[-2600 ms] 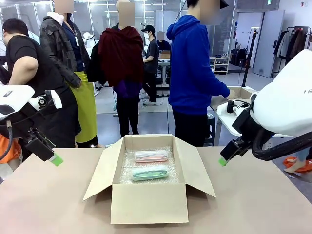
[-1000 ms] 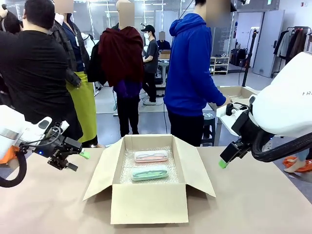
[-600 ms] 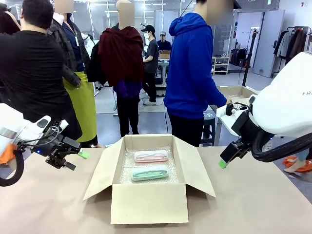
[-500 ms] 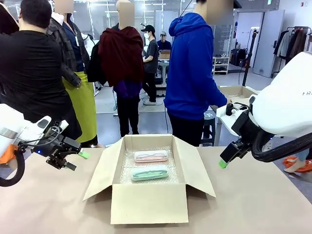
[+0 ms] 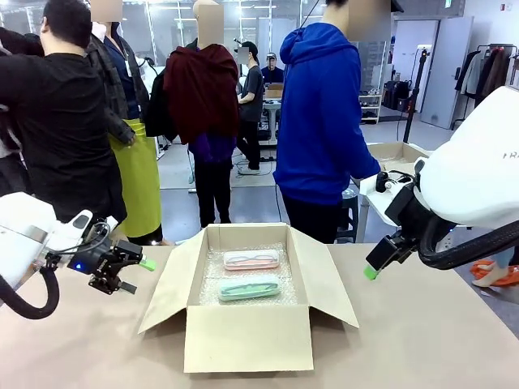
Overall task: Pack the glasses set securely to prepare it for shipping.
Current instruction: Position the Package Box on the left side of the table.
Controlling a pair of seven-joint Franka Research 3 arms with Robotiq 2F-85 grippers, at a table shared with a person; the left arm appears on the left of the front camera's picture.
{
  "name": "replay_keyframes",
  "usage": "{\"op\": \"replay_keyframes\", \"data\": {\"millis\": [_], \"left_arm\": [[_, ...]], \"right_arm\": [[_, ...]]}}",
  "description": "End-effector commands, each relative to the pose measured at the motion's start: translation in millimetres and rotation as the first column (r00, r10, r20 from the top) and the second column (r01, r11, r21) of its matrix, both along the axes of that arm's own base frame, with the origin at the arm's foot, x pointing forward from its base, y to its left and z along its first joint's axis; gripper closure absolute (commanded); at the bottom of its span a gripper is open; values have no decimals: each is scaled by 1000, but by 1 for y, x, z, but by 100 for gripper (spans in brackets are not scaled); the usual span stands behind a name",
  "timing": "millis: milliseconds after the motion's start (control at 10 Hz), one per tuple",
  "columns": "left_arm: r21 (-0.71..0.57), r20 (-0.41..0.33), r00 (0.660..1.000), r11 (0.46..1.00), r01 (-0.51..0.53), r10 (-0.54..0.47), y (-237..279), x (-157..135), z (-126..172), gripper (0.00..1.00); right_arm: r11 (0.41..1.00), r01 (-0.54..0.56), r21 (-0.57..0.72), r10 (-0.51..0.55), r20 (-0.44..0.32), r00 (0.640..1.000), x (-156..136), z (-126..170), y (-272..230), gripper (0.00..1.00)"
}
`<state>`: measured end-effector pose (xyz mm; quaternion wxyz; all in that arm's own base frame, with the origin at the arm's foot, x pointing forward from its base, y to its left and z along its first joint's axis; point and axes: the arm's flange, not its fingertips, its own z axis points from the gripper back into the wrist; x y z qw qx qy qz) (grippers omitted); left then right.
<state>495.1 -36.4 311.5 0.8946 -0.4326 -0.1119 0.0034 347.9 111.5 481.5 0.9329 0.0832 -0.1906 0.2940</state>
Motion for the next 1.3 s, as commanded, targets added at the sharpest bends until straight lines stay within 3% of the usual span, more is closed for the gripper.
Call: {"op": "replay_keyframes", "data": {"millis": [0,100,400,700,800,900,1000,1100,1200], "left_arm": [[-14,41,998,999,-43,43,-9,10,-20,0],[-77,21,999,996,-39,40,-13,9,-25,0],[-98,-26,998,994,-55,53,-15,7,-43,0],[-245,-105,994,968,-62,37,-7,5,-46,0],[-278,-122,992,958,-68,35,-3,6,-46,20],[-301,-116,993,951,-71,37,3,6,-45,55],[-333,-128,991,939,-82,41,10,7,-44,80],[-347,-131,990,933,-90,47,17,8,-44,100],[-373,-146,988,923,-97,44,23,9,-44,100]], "right_arm": [[1000,23,-3,-23,-9,1000,-4,0,2,0],[1000,23,-3,-23,-9,1000,-4,0,2,0],[1000,23,-3,-23,-9,1000,-4,0,2,0],[1000,23,-3,-23,-9,1000,-4,0,2,0],[1000,23,-3,-23,-9,1000,-4,0,2,0],[1000,23,-3,-23,-9,1000,-4,0,2,0],[1000,23,-3,-23,-9,1000,-4,0,2,0],[1000,23,-3,-23,-9,1000,-4,0,2,0],[1000,23,-3,-23,-9,1000,-4,0,2,0]]}}
